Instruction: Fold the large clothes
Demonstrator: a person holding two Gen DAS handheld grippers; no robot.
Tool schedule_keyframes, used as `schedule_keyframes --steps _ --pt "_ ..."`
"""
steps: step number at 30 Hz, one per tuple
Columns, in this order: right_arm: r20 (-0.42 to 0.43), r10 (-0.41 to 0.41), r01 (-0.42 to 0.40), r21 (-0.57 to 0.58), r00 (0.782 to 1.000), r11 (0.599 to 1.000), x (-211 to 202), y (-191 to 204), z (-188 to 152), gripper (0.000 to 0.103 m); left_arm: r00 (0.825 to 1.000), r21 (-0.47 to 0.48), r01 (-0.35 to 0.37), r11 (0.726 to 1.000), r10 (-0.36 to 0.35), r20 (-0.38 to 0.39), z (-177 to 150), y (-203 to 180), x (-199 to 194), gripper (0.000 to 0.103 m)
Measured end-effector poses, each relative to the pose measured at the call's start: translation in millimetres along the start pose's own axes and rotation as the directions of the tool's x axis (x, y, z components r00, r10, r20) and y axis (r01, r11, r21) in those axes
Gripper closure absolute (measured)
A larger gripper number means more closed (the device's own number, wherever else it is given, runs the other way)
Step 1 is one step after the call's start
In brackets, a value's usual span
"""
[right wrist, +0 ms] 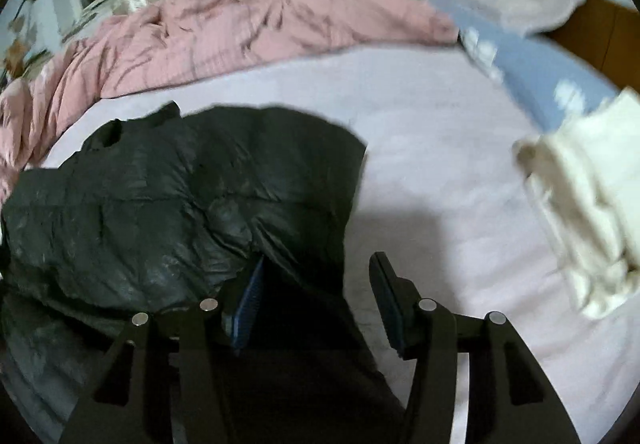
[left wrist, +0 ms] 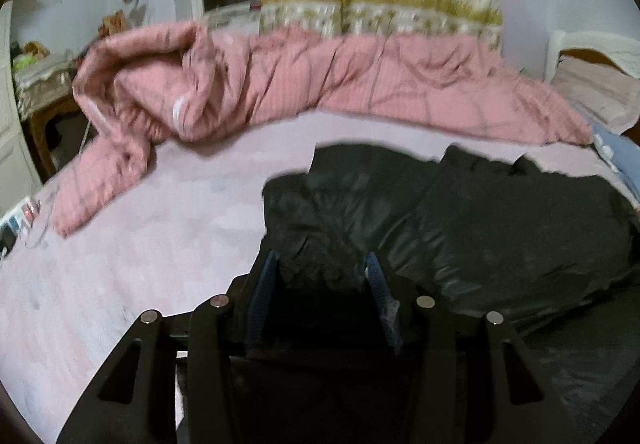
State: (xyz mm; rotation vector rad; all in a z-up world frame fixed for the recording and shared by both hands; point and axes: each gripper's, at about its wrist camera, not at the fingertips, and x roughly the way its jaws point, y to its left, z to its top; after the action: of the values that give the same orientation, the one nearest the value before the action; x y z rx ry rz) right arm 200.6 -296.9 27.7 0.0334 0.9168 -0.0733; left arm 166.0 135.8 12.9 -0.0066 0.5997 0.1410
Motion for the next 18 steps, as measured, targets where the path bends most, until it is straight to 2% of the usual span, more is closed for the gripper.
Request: schedule_keyframes --steps 3,4,7,9,11,13,15,18 --pt "0.101 0.025 -0.023 -0.025 0.995 0.999 -30.1 -1.5 -8.0 0.045 0.998 0.019 -0.006 1.000 0.005 0.063 3.1 -4.9 -21.3 0.051" --pt "0.147 0.042 -0.037 -0.034 0.988 0.999 -44.5 -1.7 -13.6 0.041 0.997 0.009 -0.011 1.000 0.010 0.080 4.2 -5.1 -29.0 0.051" --pt "0.224 0.079 -0.069 -0.051 0.971 0.996 -74.7 4.6 -21.9 0.039 0.989 -0.018 0.041 0.999 -0.038 0.144 6.4 -3.1 -59.5 0.047" --pt "0.287 0.137 -0.130 -0.043 0.948 0.991 -98.3 7.8 -28.2 0.034 0.979 0.001 0.057 0.998 -0.057 0.195 6.6 -6.1 -83.2 0.041" --pt "0.351 0.192 -0.198 -0.019 0.916 0.980 -120.1 8.9 -37.2 0.017 0.965 0.019 0.061 0.998 -0.064 0.255 5.7 -9.4 -105.6 0.027" --pt "0.417 0.225 -0.249 0.002 0.881 0.969 -141.3 8.8 -53.7 0.016 0.954 0.027 0.077 0.997 -0.081 0.288 5.7 -12.6 -123.8 0.020" --pt "0.449 0.225 -0.256 0.008 0.865 0.967 -154.1 10.4 -67.9 0.015 0.948 0.011 0.139 0.990 -0.136 0.288 3.9 -11.6 -139.9 0.020" --pt "0.493 0.171 -0.202 0.010 0.853 0.979 -170.3 12.8 -95.8 0.006 0.936 -0.016 0.188 0.982 -0.174 0.305 -7.8 -10.2 -160.8 0.007"
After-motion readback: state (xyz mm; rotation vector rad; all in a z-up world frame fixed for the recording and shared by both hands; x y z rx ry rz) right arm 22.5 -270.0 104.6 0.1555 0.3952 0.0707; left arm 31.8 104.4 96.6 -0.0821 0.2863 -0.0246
